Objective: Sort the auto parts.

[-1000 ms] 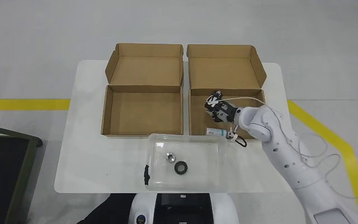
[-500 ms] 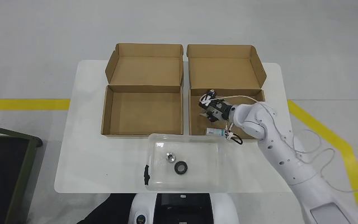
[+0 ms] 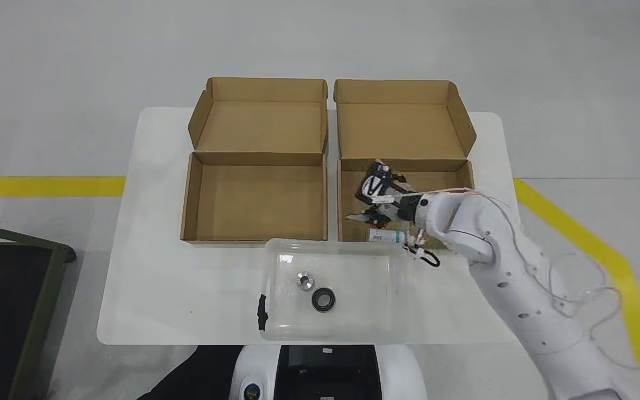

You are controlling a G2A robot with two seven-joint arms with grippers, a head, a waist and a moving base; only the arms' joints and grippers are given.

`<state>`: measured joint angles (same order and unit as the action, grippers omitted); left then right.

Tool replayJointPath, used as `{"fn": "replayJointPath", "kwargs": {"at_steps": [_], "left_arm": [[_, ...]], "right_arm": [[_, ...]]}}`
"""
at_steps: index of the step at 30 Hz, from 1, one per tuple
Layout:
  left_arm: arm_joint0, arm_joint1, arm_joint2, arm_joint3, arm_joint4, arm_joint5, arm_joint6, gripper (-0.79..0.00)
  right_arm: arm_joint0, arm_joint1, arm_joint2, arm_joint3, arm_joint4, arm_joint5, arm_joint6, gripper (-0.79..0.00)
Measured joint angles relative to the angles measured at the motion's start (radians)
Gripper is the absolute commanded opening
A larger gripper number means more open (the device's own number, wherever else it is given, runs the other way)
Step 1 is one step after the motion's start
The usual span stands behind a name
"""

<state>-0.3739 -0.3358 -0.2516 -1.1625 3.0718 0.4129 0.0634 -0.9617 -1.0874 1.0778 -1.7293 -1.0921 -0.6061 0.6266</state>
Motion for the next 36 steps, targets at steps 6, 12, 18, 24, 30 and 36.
{"fn": "replayJointPath", "kwargs": {"at_steps": [6, 12, 18, 24, 30, 36], "left_arm": [[0.000, 0.000, 0.000, 0.000, 0.000, 0.000, 0.000, 0.000], [0.000, 0.000, 0.000, 0.000, 0.000, 0.000, 0.000, 0.000], [0.000, 0.000, 0.000, 0.000, 0.000, 0.000, 0.000, 0.000], [0.000, 0.000, 0.000, 0.000, 0.000, 0.000, 0.000, 0.000], [0.000, 0.000, 0.000, 0.000, 0.000, 0.000, 0.000, 0.000], [0.000, 0.000, 0.000, 0.000, 0.000, 0.000, 0.000, 0.000]], "right_arm": [[-0.100, 0.019, 0.054, -0.146, 0.003, -0.053, -0.016, 0.000], [-0.198, 0.034, 0.084, -0.257, -0.015, -0.085, -0.028, 0.000], [-0.259, 0.043, 0.081, -0.315, -0.044, -0.130, -0.039, 0.000], [-0.286, 0.045, 0.045, -0.331, -0.083, -0.156, -0.046, 0.000], [-0.307, 0.044, -0.005, -0.330, -0.125, -0.175, -0.071, 0.000], [-0.322, 0.045, -0.044, -0.310, -0.163, -0.205, -0.104, 0.000]]}}
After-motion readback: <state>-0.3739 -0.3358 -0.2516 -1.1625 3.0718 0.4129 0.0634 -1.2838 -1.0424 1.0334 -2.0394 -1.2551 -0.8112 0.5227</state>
